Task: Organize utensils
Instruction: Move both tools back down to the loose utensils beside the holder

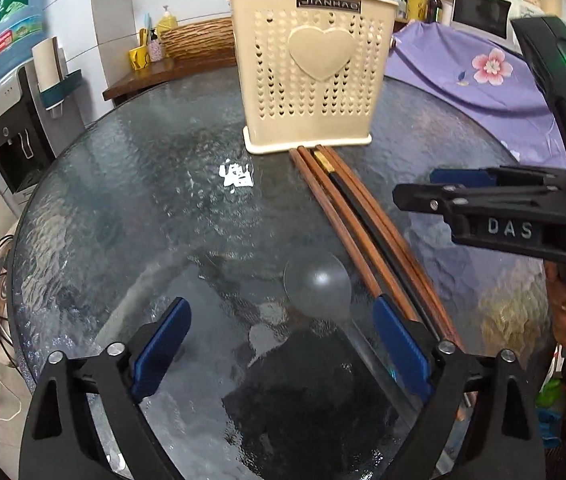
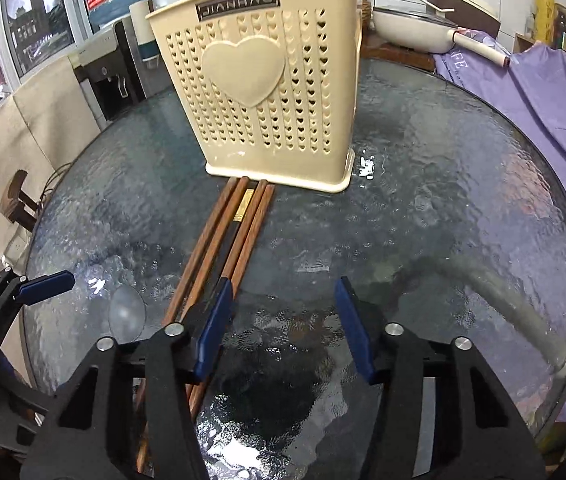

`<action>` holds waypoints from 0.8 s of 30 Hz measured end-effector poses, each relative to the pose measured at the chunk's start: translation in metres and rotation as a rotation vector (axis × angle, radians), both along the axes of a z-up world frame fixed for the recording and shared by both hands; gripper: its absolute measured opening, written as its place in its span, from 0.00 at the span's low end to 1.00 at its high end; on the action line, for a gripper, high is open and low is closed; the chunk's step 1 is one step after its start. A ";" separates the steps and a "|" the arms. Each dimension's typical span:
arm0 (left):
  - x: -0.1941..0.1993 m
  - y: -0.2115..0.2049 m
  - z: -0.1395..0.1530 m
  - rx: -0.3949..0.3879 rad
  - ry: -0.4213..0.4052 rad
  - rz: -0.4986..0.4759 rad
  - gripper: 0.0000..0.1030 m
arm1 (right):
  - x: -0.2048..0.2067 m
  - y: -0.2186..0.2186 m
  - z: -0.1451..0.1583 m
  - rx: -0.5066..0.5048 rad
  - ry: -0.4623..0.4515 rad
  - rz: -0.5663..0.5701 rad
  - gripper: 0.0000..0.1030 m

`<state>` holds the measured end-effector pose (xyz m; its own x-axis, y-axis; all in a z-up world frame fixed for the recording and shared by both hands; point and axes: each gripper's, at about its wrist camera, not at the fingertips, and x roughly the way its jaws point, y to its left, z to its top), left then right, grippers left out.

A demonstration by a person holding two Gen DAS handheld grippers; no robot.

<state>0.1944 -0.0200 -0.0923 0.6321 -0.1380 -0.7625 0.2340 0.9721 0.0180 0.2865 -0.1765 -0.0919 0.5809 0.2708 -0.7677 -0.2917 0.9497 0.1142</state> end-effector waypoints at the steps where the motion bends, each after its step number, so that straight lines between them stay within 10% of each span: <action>1: 0.000 0.000 -0.001 -0.002 0.005 0.000 0.82 | 0.001 0.001 -0.001 0.005 0.006 0.003 0.49; 24: 0.011 0.010 -0.003 0.011 0.033 0.027 0.80 | 0.017 -0.022 -0.004 0.003 0.035 -0.055 0.43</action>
<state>0.2057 -0.0095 -0.0956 0.6103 -0.1126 -0.7842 0.2082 0.9778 0.0216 0.3039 -0.1983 -0.0962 0.5681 0.2416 -0.7867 -0.2347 0.9638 0.1266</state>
